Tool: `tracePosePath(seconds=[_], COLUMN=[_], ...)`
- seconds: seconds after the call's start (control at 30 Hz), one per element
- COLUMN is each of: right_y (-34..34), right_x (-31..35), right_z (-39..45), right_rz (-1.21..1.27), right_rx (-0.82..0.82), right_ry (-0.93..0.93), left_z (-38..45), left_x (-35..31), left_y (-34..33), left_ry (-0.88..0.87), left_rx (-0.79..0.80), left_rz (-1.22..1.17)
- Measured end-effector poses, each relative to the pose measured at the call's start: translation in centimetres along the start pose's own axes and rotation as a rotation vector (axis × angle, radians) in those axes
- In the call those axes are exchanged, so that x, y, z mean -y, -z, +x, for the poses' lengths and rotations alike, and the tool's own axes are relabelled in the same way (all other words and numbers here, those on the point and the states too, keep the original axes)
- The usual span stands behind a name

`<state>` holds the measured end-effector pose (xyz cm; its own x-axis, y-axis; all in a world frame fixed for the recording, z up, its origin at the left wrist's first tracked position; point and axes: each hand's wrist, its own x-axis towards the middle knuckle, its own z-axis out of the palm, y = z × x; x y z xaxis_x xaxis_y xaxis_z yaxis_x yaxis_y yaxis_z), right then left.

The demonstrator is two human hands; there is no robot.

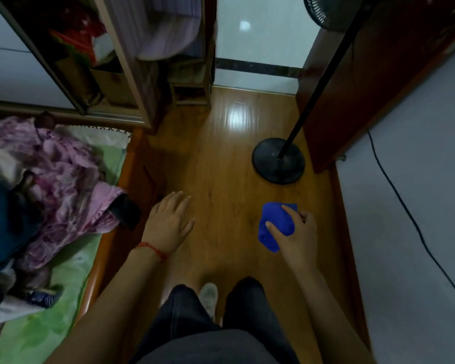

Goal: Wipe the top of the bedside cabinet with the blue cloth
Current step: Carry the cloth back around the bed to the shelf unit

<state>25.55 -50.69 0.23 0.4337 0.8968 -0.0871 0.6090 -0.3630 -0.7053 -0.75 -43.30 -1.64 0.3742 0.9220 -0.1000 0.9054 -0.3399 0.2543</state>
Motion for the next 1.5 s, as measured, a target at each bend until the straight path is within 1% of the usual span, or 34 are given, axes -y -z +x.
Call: tracePosePath(seconds=[0.17,0.33,0.4,0.53,0.63,0.87,1.03,1.1,1.2,1.37,1.5], right_y=[-1.6,-3.4,-3.8,-4.1,-4.7,-8.6,-13.3,-15.2,-17.5,-21.2,-24.5], right_x=[0.9,2.2,3.3,6.3,8.7,13.7,19.0,21.7,25.9,31.7,34.6], right_z=[10.2,22.8,27.9,37.4,43.8,55.4,63.8,67.1,71.0,76.2,79.0], right_rz=[-0.041,-0.045,-0.051,-0.052,-0.063,-0.08,-0.052,-0.023,0.004,-0.008,-0.07], right_rx=[0.002,0.003,0.019,0.059,0.083,0.137,0.135,0.162,0.214,0.303,0.39], right_ry=[0.02,0.048,0.066,0.112,0.125,0.157,0.175,0.174,0.205,0.261,0.394], left_z=[9.3,20.3,24.7,32.3,37.4,48.1,56.2,59.2,62.8,66.6,67.0], left_x=[1.3,2.4,2.9,4.4,5.8,10.1,16.4,19.0,22.4,26.5,28.8], left_y=[0.2,0.4,1.1,3.3,4.4,5.4,6.9,8.3,10.3,12.7,13.4], left_ry=[0.035,0.086,0.11,0.144,0.176,0.248,0.293,0.325,0.325,0.391,0.498], left_rx=[0.021,-0.016,-0.01,-0.077,-0.09,-0.107,-0.117,-0.115,-0.152,-0.169,-0.207], left_rz=[-0.015,-0.028,-0.023,-0.047,-0.05,-0.051,-0.05,-0.062,-0.068,-0.084,-0.104])
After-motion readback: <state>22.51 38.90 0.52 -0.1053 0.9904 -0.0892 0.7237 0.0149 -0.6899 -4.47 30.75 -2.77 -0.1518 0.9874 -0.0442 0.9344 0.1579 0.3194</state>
